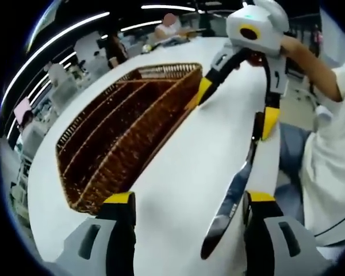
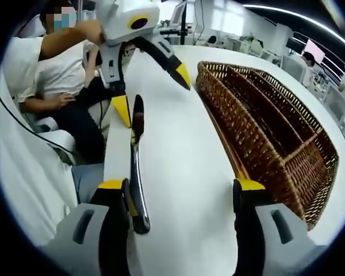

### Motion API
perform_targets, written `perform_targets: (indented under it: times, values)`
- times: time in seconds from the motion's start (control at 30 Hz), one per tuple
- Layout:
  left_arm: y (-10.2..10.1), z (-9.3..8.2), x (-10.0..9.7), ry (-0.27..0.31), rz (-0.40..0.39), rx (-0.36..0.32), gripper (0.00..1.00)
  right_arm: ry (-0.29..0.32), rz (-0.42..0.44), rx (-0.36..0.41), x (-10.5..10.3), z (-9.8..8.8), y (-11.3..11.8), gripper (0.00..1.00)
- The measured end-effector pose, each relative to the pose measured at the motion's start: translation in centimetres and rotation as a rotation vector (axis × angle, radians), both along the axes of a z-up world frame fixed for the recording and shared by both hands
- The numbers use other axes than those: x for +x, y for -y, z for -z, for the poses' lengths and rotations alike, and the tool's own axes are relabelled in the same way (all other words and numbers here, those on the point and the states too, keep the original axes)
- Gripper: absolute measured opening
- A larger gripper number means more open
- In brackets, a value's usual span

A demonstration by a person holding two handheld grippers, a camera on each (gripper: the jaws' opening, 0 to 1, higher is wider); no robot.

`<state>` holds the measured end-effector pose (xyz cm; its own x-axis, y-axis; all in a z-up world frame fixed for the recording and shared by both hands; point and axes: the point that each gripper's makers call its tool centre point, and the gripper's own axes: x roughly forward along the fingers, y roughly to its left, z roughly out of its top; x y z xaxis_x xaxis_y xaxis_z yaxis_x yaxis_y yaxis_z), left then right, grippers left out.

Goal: Arrange the knives, forks, and spoons in their matching storage slots by inserting each utensil handle-first until every utensil is classified and aligned in the correct compartment

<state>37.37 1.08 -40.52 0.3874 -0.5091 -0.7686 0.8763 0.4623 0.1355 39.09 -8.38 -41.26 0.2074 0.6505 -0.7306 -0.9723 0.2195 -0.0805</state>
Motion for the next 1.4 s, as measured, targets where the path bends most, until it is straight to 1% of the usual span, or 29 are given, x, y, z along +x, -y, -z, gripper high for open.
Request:
perform_targets:
  times: [0.03,0.07,0.1,0.13,0.17,0.2,0.27,0.4,0.43,0.53,0.57,0.63,0.77,0.87,0.97,1.0,1.07,1.1,1.17,1.33,1.4]
  values:
    - [0.7,0.0,-0.6,-0.004,0.012,0.002,0.68,-0.006,-0.004,0.001,-0.4,0.0,0.0,0.71]
    - [0.8,0.0,-0.8,-0.009,0.018,0.001,0.65,-0.010,-0.003,0.001,-0.5,0.0,-0.1,0.69]
    - [1.0,0.1,-1.1,-0.018,0.022,-0.001,0.60,-0.016,-0.003,0.002,-0.7,0.0,-0.1,0.66]
    - [1.4,0.3,-1.7,-0.049,0.031,-0.009,0.56,-0.026,-0.010,0.004,-1.0,0.1,-0.1,0.64]
    - [1.4,0.4,-2.0,-0.073,0.041,-0.016,0.52,-0.026,-0.011,0.004,-1.0,0.1,-0.2,0.62]
    - [1.5,0.4,-2.1,-0.078,0.042,-0.017,0.48,-0.027,-0.013,0.005,-1.1,0.0,-0.2,0.60]
    - [2.0,0.4,-2.7,-0.084,0.055,-0.012,0.45,-0.051,-0.017,0.004,-1.6,0.1,-0.2,0.56]
    - [2.4,0.4,-3.2,-0.092,0.066,-0.007,0.37,-0.060,-0.020,0.009,-1.6,0.2,-0.3,0.47]
    - [3.0,0.5,-4.1,-0.104,0.079,-0.003,0.37,-0.066,-0.027,-0.004,-2.5,0.2,-0.1,0.45]
    - [3.0,0.4,-4.1,-0.094,0.085,0.002,0.36,-0.064,-0.032,-0.005,-2.7,0.3,-0.1,0.42]
    - [3.4,0.5,-4.6,-0.096,0.090,0.004,0.35,-0.064,-0.032,-0.006,-2.8,0.3,-0.1,0.42]
    - [3.6,0.5,-4.8,-0.101,0.092,0.005,0.34,-0.065,-0.032,-0.009,-2.9,0.4,-0.1,0.40]
    - [3.2,0.5,-4.5,-0.115,0.100,0.006,0.26,-0.068,-0.033,-0.014,-3.1,0.4,-0.2,0.37]
    - [3.2,0.5,-4.7,-0.125,0.131,0.020,0.23,-0.070,-0.039,-0.021,-3.5,0.4,-0.3,0.33]
    - [2.6,0.6,-4.3,-0.134,0.149,0.033,0.21,-0.070,-0.046,-0.030,-3.7,0.3,-0.3,0.30]
    - [2.5,0.6,-4.2,-0.149,0.154,0.041,0.21,-0.072,-0.046,-0.033,-3.8,0.3,-0.3,0.30]
    - [2.1,0.6,-3.9,-0.152,0.160,0.041,0.20,-0.072,-0.047,-0.036,-3.9,0.3,-0.4,0.29]
    - [2.3,0.6,-4.1,-0.152,0.160,0.042,0.20,-0.073,-0.050,-0.038,-3.8,0.3,-0.3,0.28]
    - [1.7,0.6,-3.4,-0.157,0.169,0.049,0.19,-0.073,-0.050,-0.043,-3.9,0.3,-0.3,0.28]
    - [1.4,0.7,-3.3,-0.167,0.183,0.065,0.15,-0.077,-0.054,-0.055,-3.7,0.3,-0.4,0.25]
    - [1.0,0.7,-2.9,-0.176,0.197,0.085,0.14,-0.078,-0.057,-0.055,-3.9,0.3,-0.4,0.24]
